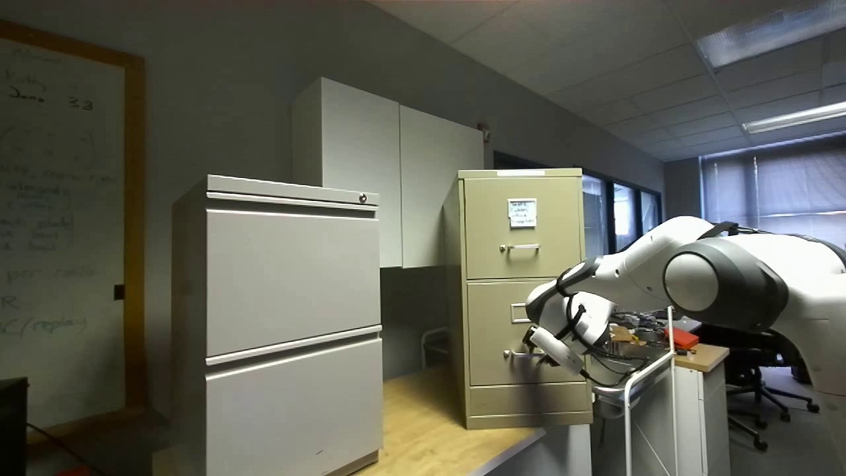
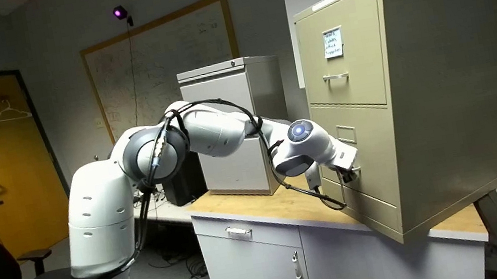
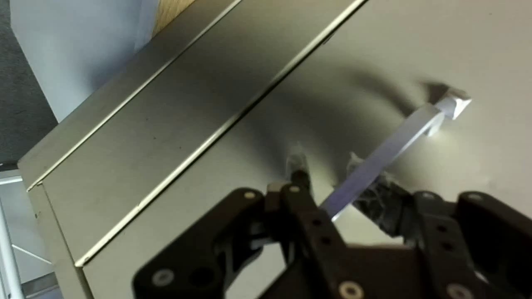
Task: Open the bottom drawer of the file cabinet on the right
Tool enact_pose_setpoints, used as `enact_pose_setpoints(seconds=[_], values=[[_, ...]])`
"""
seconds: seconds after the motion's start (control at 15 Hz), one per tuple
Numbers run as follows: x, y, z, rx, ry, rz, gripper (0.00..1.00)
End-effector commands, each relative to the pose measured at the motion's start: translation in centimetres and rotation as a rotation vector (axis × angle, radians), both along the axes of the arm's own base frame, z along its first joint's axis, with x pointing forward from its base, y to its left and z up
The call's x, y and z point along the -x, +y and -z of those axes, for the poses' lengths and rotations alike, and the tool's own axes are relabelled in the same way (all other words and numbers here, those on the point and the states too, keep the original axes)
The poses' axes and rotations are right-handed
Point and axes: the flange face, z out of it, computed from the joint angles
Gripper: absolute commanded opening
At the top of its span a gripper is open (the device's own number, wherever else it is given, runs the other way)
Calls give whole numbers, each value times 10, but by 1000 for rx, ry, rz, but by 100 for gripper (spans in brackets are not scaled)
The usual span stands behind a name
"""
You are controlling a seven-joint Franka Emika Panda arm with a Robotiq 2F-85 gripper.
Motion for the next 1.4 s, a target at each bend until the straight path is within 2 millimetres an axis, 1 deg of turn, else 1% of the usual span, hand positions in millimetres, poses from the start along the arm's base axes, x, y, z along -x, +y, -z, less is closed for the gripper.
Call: enact_pose_setpoints(seconds=[0.0, 0.13, 0.2, 0.33, 0.53, 0.67, 0.73, 0.8, 1.0, 1.2, 1.33], values=[[33, 54, 10, -60, 68, -117, 8], [27, 62, -2, -38, 77, -119, 8], [20, 61, -15, -22, 78, -123, 8], [10, 60, -27, -8, 92, -125, 8], [4, 69, -24, -34, 124, -102, 8], [8, 76, -15, -48, 112, -93, 8], [17, 75, -8, -49, 101, -92, 8], [23, 73, -4, -51, 90, -85, 8], [40, 59, 0, -69, 27, -62, 8], [48, 45, 5, -120, -44, -55, 8], [56, 31, 11, -169, -96, -54, 8]])
